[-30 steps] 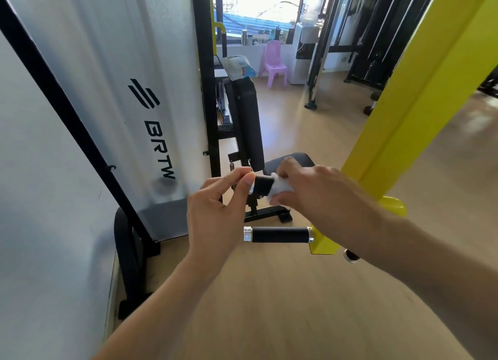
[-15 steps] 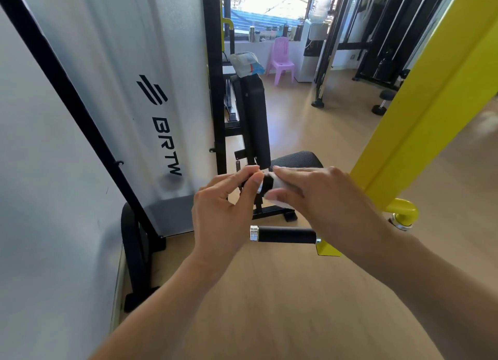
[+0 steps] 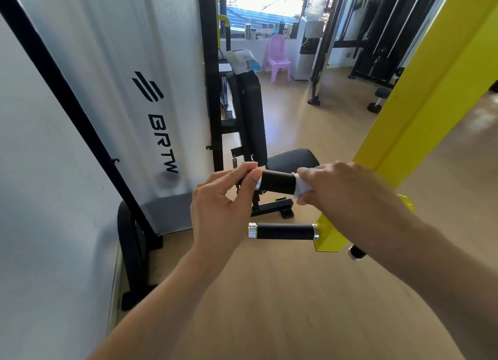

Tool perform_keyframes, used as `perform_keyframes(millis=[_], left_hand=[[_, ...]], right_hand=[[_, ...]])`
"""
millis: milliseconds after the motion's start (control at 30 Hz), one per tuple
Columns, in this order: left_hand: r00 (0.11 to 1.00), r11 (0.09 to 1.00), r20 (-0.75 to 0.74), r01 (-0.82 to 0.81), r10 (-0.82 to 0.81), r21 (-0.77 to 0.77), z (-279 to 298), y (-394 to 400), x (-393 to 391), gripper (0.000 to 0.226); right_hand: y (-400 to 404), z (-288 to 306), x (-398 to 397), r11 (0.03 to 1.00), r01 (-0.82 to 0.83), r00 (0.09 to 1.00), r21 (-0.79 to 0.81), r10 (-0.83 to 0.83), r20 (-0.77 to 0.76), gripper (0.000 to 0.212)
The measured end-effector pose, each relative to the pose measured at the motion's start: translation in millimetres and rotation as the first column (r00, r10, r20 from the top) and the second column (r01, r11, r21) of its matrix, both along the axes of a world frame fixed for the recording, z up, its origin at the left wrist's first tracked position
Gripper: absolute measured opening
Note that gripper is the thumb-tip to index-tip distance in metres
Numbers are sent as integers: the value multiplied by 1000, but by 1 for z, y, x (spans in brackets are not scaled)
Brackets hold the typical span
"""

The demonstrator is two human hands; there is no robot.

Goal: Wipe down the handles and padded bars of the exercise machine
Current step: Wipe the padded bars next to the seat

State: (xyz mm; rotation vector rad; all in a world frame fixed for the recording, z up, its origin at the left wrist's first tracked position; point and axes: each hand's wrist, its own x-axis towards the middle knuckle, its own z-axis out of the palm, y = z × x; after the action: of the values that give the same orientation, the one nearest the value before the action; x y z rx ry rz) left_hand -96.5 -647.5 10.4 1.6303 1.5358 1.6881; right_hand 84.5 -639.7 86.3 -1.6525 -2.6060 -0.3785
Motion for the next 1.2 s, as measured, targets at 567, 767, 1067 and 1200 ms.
perform_keyframes(millis=[567, 767, 1067, 1200], left_hand=[[999, 1000, 43, 13, -14, 7, -2, 1, 0, 16], [998, 999, 47, 39, -40, 19, -1, 3, -8, 16], [997, 999, 72, 24, -21, -33, -2, 0, -4, 14], [998, 999, 61, 21, -19, -28, 0, -1, -3, 13]], right_hand=[[-16, -20, -8, 933, 57, 994, 355, -87, 70, 9], [-5, -26, -52, 978, -39, 977, 207, 80, -197, 64], [-22, -2, -14, 987, 75, 994, 142, -64, -83, 27], [-20, 3, -19, 986, 96, 995, 139, -95, -16, 21]])
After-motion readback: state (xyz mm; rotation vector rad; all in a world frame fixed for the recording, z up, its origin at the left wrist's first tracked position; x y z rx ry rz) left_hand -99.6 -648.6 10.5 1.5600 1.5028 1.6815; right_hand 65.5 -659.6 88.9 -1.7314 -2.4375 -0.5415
